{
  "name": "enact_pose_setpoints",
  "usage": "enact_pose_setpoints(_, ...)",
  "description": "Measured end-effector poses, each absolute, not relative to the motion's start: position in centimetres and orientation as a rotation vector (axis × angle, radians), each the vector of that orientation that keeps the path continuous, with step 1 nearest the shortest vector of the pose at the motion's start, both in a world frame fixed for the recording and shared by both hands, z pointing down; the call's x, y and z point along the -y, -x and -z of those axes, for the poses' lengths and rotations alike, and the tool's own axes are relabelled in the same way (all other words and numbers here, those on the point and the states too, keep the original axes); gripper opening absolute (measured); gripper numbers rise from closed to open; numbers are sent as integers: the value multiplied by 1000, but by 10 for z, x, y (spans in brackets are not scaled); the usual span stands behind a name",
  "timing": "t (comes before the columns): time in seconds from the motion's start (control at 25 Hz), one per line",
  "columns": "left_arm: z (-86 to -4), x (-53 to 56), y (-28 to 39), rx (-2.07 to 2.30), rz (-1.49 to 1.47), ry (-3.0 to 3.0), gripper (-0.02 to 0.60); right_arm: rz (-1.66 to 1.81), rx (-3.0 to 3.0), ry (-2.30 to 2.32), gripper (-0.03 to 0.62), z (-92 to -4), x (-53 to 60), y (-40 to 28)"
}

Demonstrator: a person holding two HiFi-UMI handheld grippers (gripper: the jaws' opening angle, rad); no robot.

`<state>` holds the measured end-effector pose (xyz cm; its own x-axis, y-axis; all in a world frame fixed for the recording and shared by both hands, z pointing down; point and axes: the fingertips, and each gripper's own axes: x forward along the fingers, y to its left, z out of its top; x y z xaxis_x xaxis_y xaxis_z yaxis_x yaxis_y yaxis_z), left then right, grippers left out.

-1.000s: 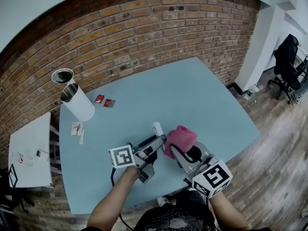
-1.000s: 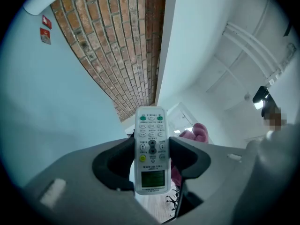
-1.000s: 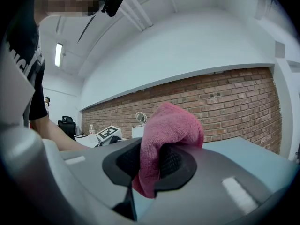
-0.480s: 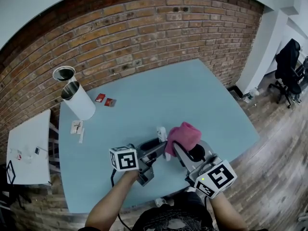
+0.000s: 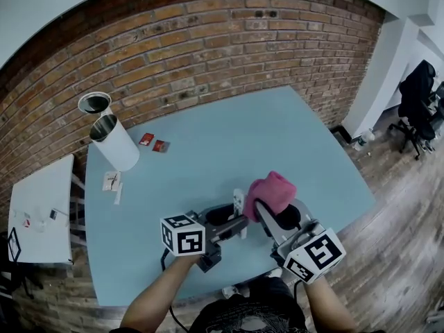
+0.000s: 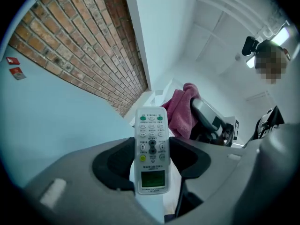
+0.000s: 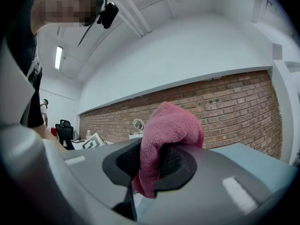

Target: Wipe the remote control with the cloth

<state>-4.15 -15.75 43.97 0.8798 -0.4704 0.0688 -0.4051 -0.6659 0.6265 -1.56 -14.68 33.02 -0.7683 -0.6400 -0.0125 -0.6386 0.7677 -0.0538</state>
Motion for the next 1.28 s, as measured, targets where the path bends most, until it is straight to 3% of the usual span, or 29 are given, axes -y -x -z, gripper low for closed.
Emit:
enact_pose_setpoints(1.0,-436,97,17,473,-216,-2759,235,72,-2972,991,61,-320,153,13)
enact_pose_setpoints(1.28,-428,79,12,362,-230,-2799,235,234,-3010,882,61,-329,152,14)
